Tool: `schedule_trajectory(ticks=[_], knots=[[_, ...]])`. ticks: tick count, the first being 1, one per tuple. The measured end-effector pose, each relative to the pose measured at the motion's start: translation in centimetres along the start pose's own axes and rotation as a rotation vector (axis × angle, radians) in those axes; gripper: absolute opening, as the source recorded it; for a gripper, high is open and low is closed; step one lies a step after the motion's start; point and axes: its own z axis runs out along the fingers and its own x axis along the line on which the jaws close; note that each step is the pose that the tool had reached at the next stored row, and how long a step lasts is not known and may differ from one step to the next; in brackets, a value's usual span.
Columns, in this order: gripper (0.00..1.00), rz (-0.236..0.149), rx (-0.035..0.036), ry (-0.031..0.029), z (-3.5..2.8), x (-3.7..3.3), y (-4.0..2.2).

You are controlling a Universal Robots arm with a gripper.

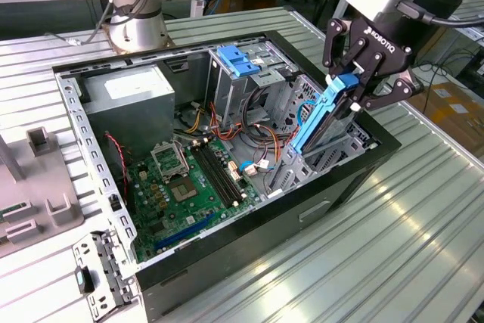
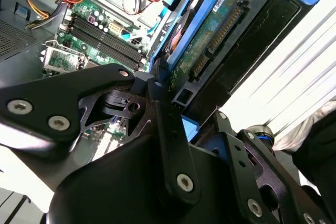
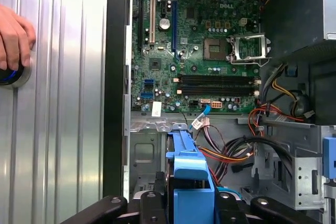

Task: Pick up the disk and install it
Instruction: 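Insert the disk into the insertion slot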

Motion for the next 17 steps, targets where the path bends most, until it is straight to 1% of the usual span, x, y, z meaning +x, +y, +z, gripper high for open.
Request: schedule_trajectory(ticks=[17], knots=[[0.37, 0.000, 0.0000, -0.0001, 0.79, 0.05, -0.04]])
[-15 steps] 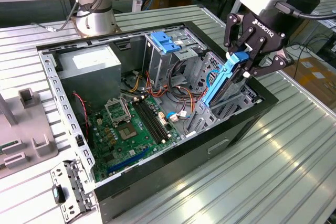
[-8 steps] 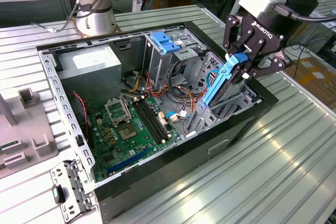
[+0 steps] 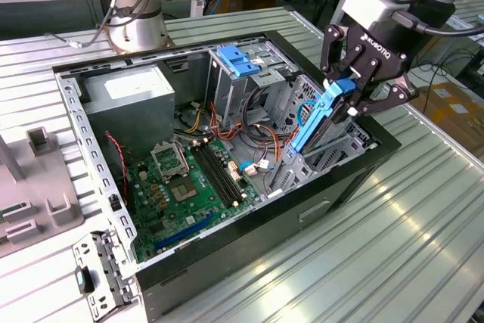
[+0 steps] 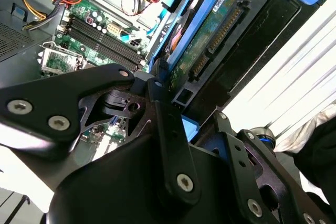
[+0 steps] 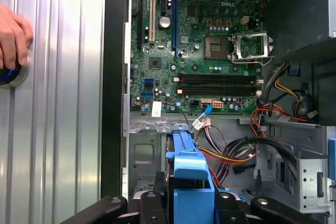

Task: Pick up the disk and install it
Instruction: 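Insert the disk into the insertion slot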

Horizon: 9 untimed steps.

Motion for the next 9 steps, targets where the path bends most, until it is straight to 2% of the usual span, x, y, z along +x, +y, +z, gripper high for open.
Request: schedule_trajectory(ticks=[9], knots=[[0.37, 0.000, 0.0000, 0.0003, 0.62, 0.04, -0.03]])
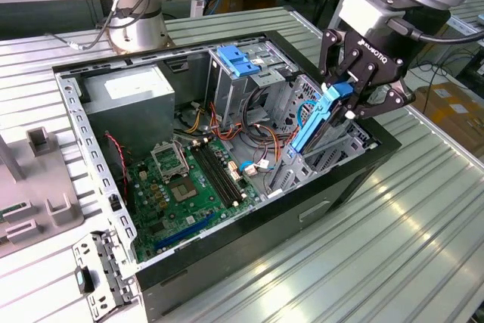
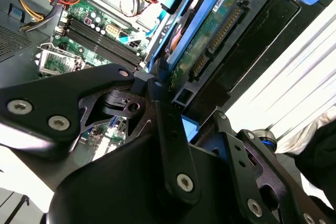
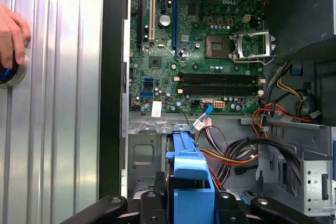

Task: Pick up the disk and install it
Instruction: 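Insert the disk into the insertion slot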

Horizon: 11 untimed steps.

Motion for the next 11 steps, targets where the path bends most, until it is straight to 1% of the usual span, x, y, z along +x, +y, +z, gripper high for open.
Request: schedule_trajectory(ticks=[8, 9, 10, 11], knots=[[0.37, 0.000, 0.0000, -0.0003, 0.04, 0.00, 0.00], [0.38, 0.000, 0.0000, -0.0001, 0.04, 0.00, 0.00], [0.44, 0.000, 0.0000, -0.0001, 0.04, 0.00, 0.00], [0.44, 0.000, 0.0000, 0.0000, 0.04, 0.00, 0.00]])
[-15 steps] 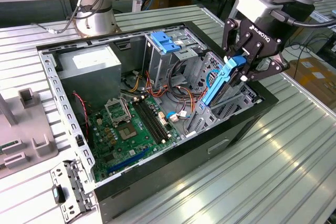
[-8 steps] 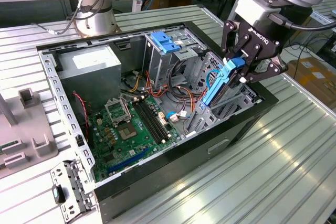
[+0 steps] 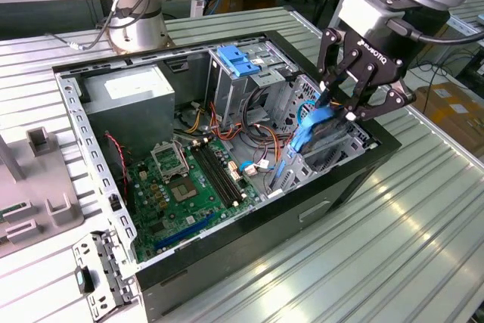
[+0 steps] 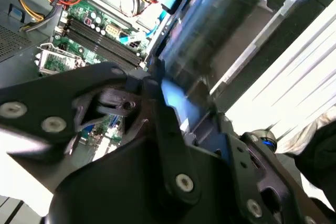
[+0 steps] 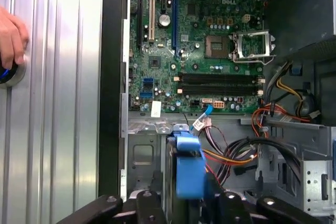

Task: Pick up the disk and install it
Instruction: 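Insert the disk into the insertion slot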

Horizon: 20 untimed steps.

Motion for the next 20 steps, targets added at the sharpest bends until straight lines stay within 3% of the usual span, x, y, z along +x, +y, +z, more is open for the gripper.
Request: schedule_trajectory(ticks=[8, 13, 20], knots=[[0.42, 0.000, 0.0000, -0.0001, 0.03, 0.00, 0.00], [0.11, 0.000, 0.0000, -0.0002, 0.05, 0.00, 0.00], [0.11, 0.000, 0.0000, -0.0002, 0.08, 0.00, 0.00]])
